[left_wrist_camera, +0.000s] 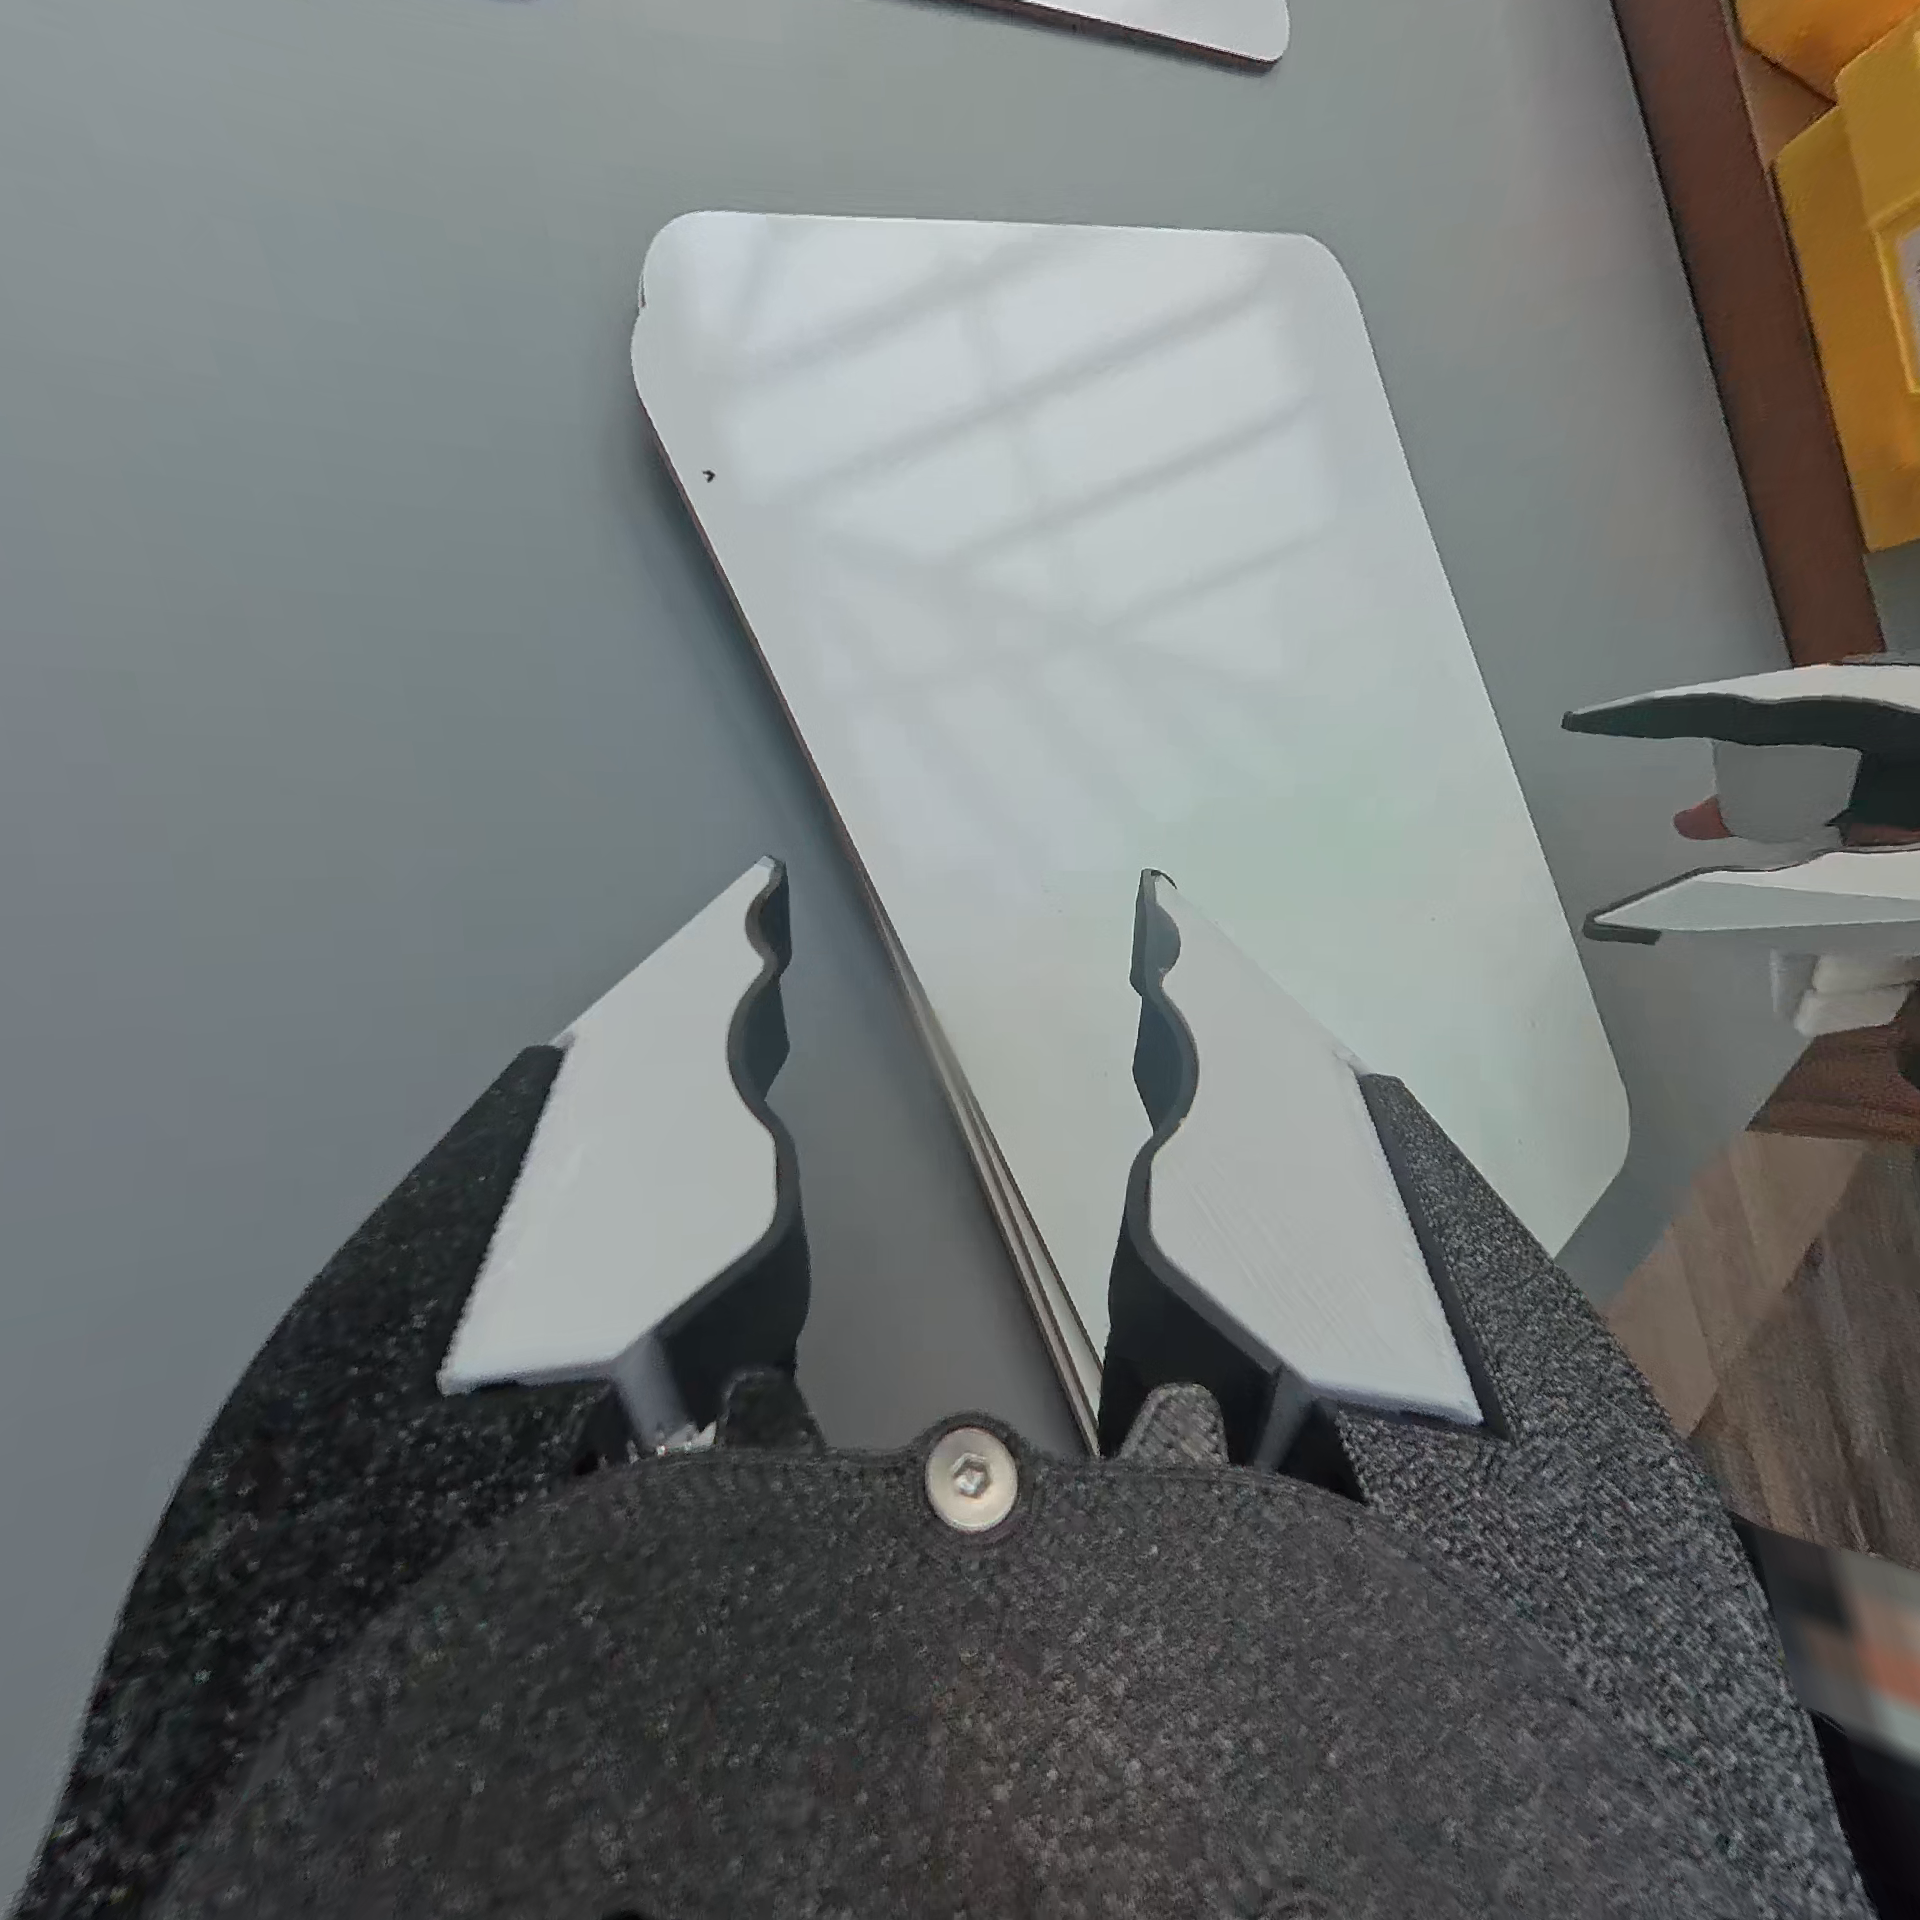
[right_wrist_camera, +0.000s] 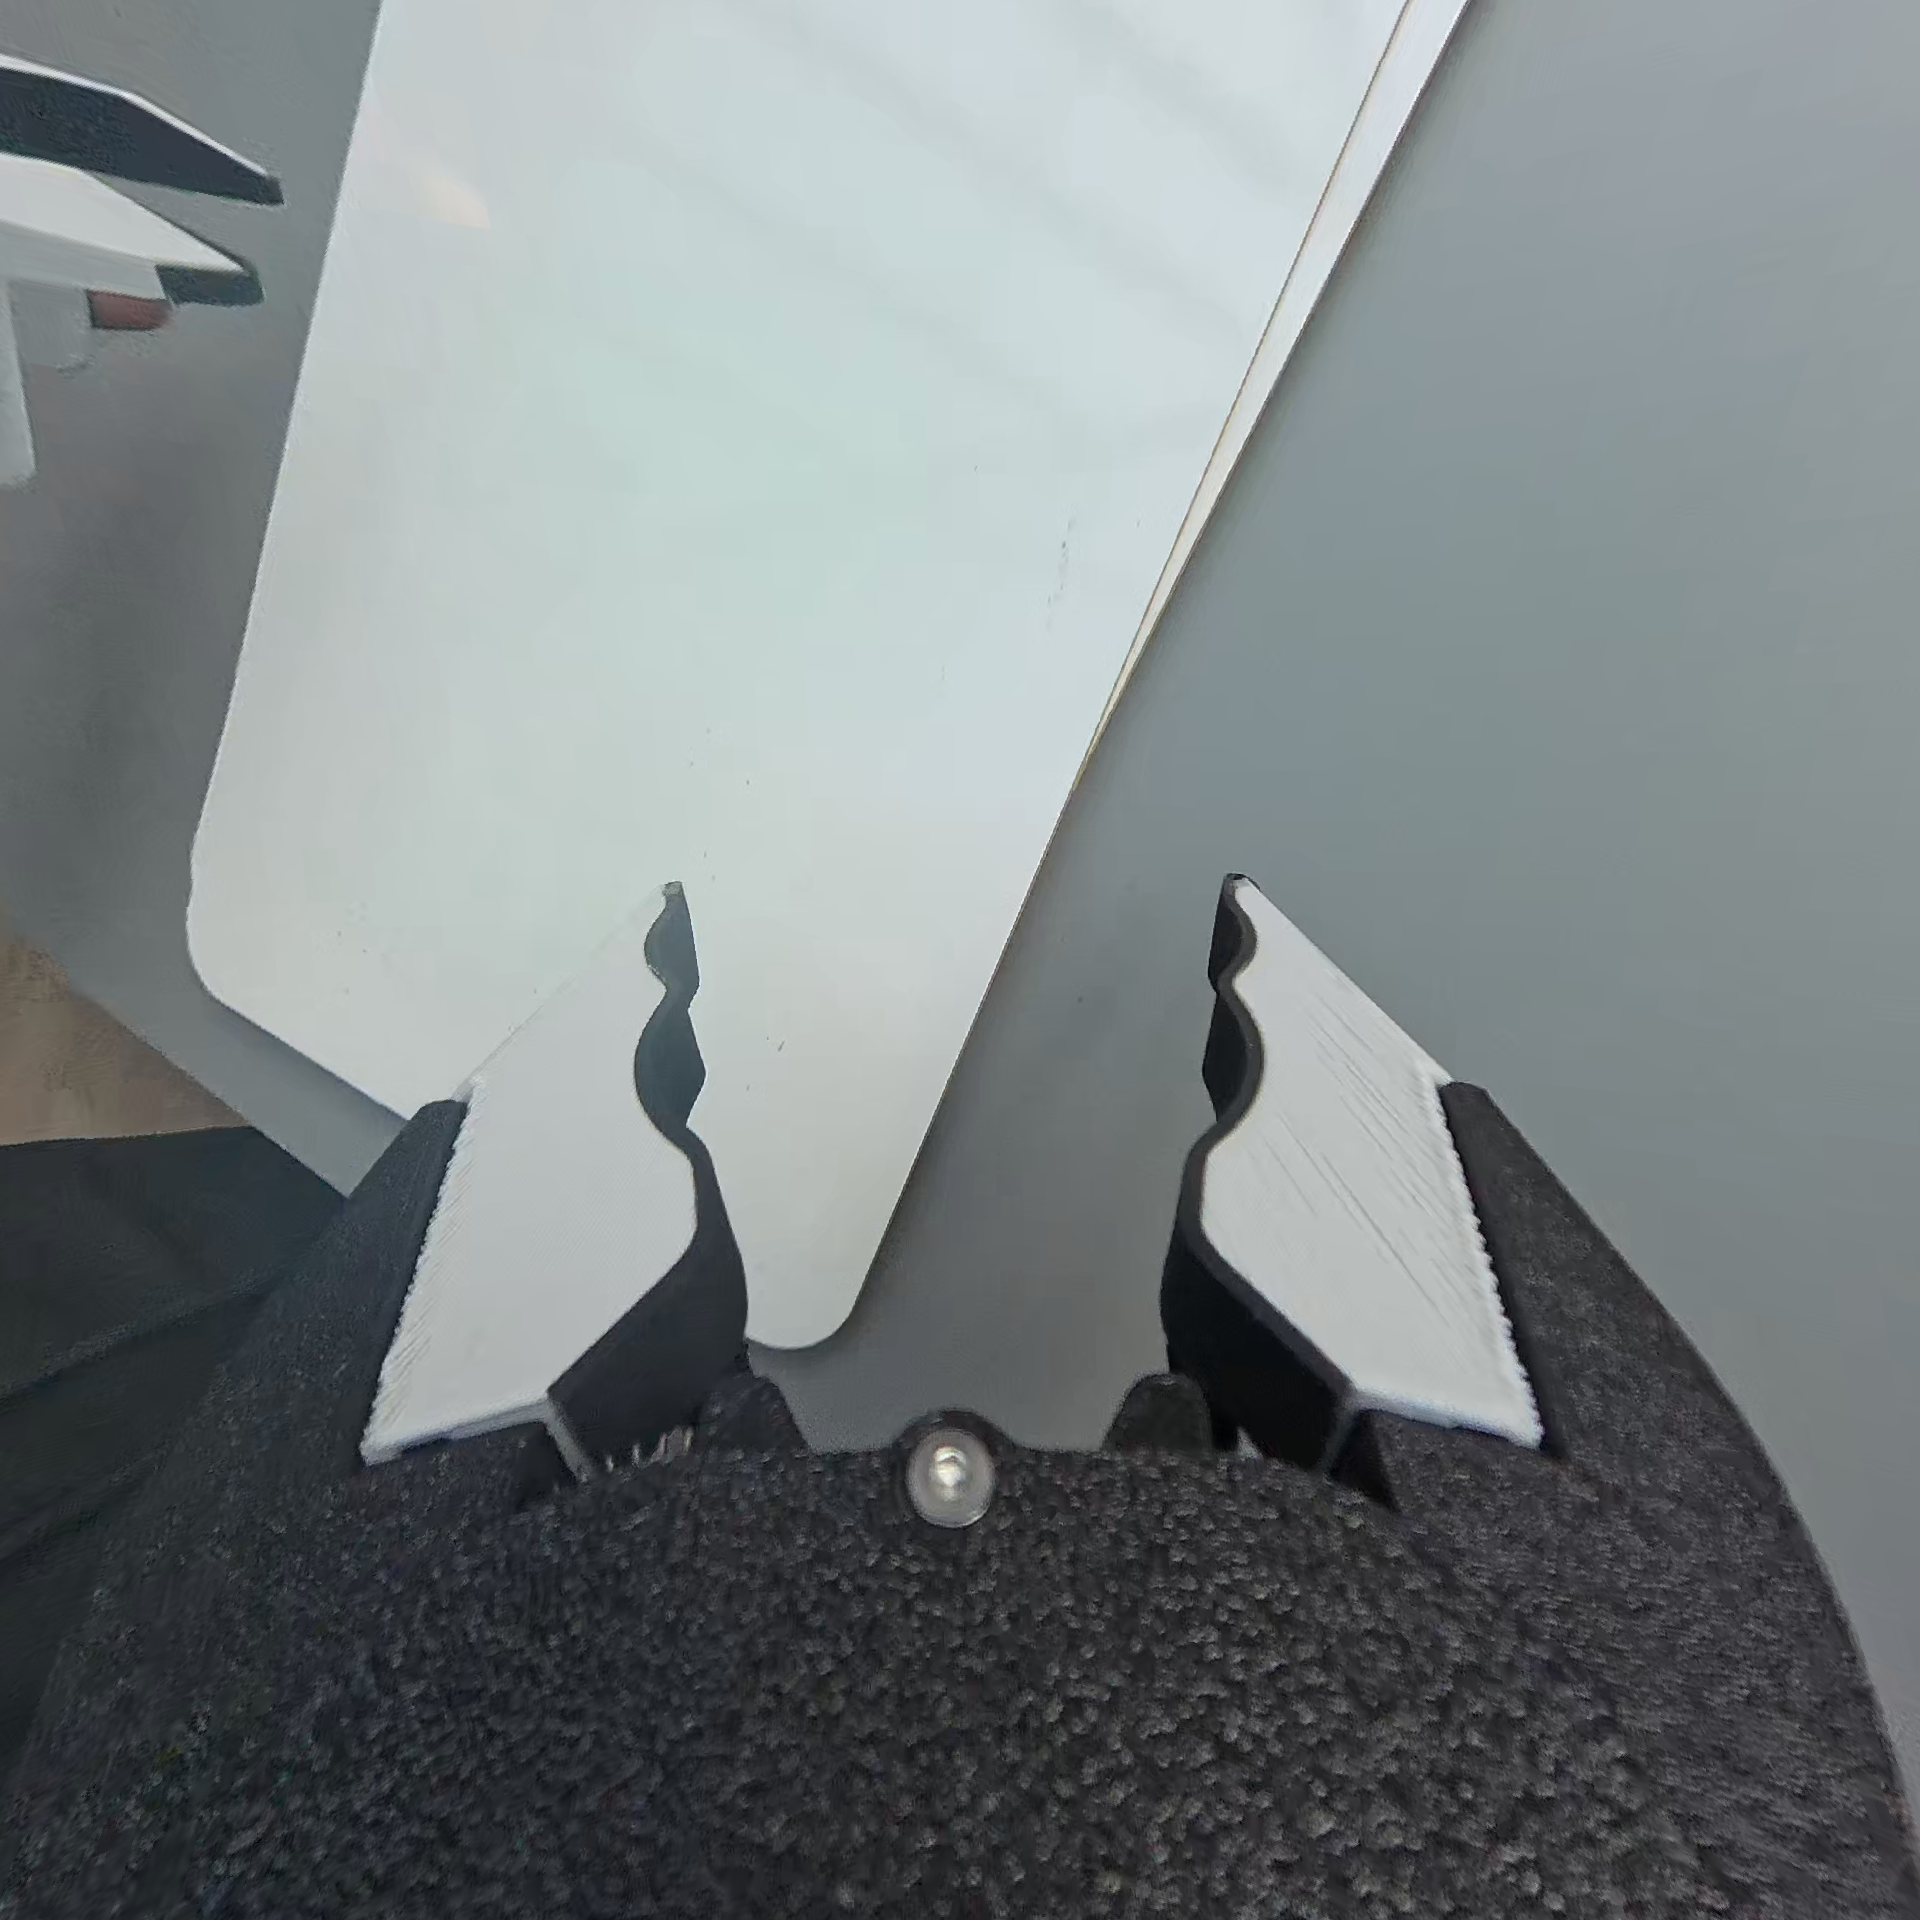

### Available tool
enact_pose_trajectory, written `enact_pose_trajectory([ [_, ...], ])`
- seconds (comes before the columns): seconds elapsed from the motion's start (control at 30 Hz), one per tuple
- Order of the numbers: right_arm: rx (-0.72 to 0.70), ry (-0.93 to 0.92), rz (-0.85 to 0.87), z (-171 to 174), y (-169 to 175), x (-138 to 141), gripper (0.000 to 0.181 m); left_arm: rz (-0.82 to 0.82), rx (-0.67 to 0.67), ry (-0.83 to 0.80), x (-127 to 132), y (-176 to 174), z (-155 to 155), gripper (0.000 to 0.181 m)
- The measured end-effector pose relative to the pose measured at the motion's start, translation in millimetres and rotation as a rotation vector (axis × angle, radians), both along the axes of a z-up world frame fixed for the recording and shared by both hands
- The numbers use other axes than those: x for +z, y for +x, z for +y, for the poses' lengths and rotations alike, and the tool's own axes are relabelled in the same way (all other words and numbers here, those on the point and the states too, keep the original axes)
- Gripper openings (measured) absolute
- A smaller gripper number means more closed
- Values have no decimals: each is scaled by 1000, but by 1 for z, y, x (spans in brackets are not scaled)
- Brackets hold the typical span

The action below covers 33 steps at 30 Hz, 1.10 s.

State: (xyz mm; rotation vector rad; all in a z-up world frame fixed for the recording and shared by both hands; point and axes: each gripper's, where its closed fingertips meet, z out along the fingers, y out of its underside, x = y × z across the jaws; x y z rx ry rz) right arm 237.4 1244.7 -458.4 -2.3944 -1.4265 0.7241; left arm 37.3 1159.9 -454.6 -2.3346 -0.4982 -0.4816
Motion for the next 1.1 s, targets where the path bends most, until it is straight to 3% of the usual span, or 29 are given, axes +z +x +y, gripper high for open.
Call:
enact_pose_trajectory([
  [0.2,36,-39,24,50,-60,-8,107,47,-22,-2,-3,-24,38,66],
  [0.37,74,-67,14,69,-91,-11,105,58,-50,-25,-6,-33,61,65],
  [0.6,145,12,-48,66,-94,-13,107,117,-72,-71,-6,-34,70,62],
  [0.67,192,44,-67,63,-94,-14,104,156,-125,-84,-3,-28,73,45],
  [0.77,264,83,-91,59,-97,-13,96,315,-141,-156,-3,-35,79,57],
  [0.83,246,101,-104,65,-98,-11,99,266,-136,-149,0,-31,80,56],
  [0.97,224,122,-66,78,-105,2,98,104,4,-22,24,-36,63,70],
  [1.1,355,161,-22,86,-131,14,97,11,44,90,48,-11,8,73],
])
